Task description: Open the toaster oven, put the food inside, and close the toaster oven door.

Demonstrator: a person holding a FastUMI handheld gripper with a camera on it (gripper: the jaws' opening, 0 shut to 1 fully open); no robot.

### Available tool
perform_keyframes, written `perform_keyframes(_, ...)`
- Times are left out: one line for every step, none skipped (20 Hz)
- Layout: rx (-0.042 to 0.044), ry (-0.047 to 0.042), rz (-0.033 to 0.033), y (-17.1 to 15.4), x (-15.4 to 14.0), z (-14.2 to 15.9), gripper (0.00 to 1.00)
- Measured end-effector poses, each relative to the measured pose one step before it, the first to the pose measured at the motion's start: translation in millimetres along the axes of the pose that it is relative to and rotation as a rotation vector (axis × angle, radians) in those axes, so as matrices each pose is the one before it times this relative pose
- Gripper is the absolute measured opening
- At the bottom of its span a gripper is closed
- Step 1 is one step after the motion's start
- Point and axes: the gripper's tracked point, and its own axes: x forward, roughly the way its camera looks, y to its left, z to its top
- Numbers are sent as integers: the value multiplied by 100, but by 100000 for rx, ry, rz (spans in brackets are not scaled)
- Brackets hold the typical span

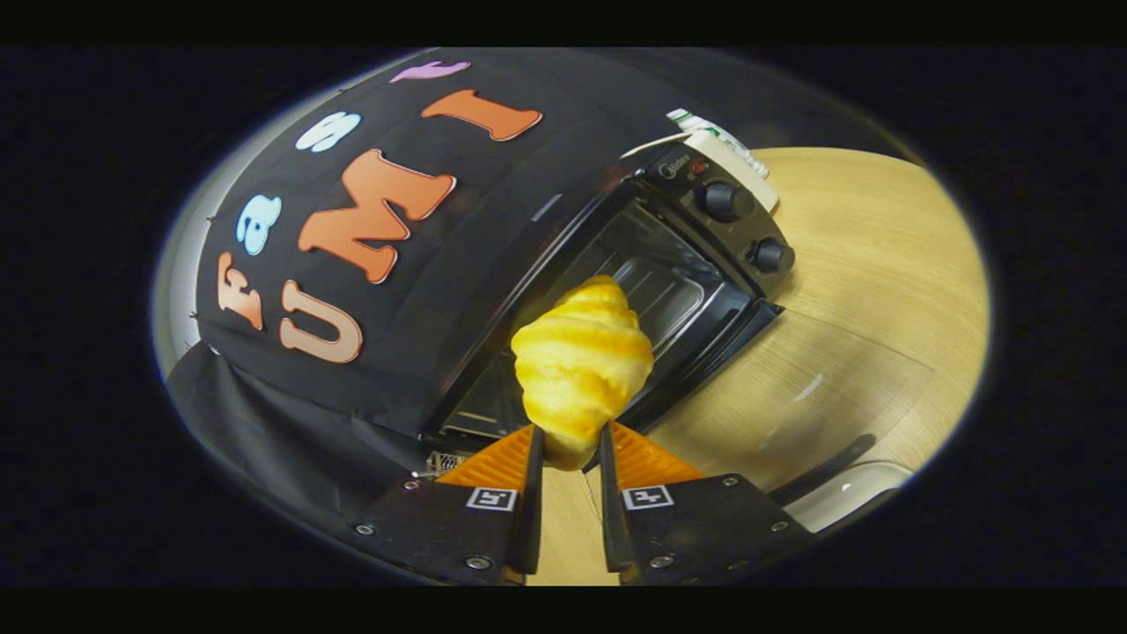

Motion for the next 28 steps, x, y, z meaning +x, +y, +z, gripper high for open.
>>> perform_keyframes(953, 848, 976, 241, 247, -422, 29)
perform_keyframes(295, -1056, 860, 342, 293, 140, 29)
perform_keyframes(-280, -1401, 745, 286, 302, 307, 29)
perform_keyframes(367, -764, 398, 117, 494, 313, 29)
perform_keyframes(1229, 583, 473, 173, 507, 2, 29)
perform_keyframes(2017, -26, 177, 39, 677, 216, 29)
perform_keyframes(1934, -63, 202, 69, 651, 352, 29)
perform_keyframes(1607, -267, 277, 20, 566, 258, 29)
perform_keyframes(1227, -1121, 339, 146, 542, 428, 29)
perform_keyframes(289, -121, 214, 113, 645, 141, 29)
perform_keyframes(173, 410, 154, 93, 558, -92, 29)
perform_keyframes(427, 306, 186, 34, 508, -38, 29)
perform_keyframes(438, 597, 478, 115, 344, -249, 29)
perform_keyframes(216, 585, 58, -9, 411, -231, 29)
perform_keyframes(124, 342, -146, -120, 466, -323, 29)
perform_keyframes(286, 131, -204, -112, 422, -171, 29)
perform_keyframes(87, -3, 373, 29, 446, -101, 29)
perform_keyframes(588, 464, 332, 66, 278, -186, 30)
perform_keyframes(813, 1162, 72, 50, 236, -368, 34)
perform_keyframes(485, 19, -131, 32, 73, -64, 38)
perform_keyframes(-197, -895, 357, 235, 30, 158, 42)
perform_keyframes(-228, -1111, -21, 101, 110, 294, 44)
perform_keyframes(-330, -585, 19, 48, -537, -36, 49)
perform_keyframes(-134, -105, -246, -9, 268, 115, 51)
perform_keyframes(-145, 373, -1075, -206, -408, -8, 56)
perform_keyframes(-680, -151, -1274, -176, -166, 94, 59)
perform_keyframes(-1373, -513, -1507, -422, -211, -10, 66)
perform_keyframes(-1190, -375, -920, -178, -431, 180, 71)
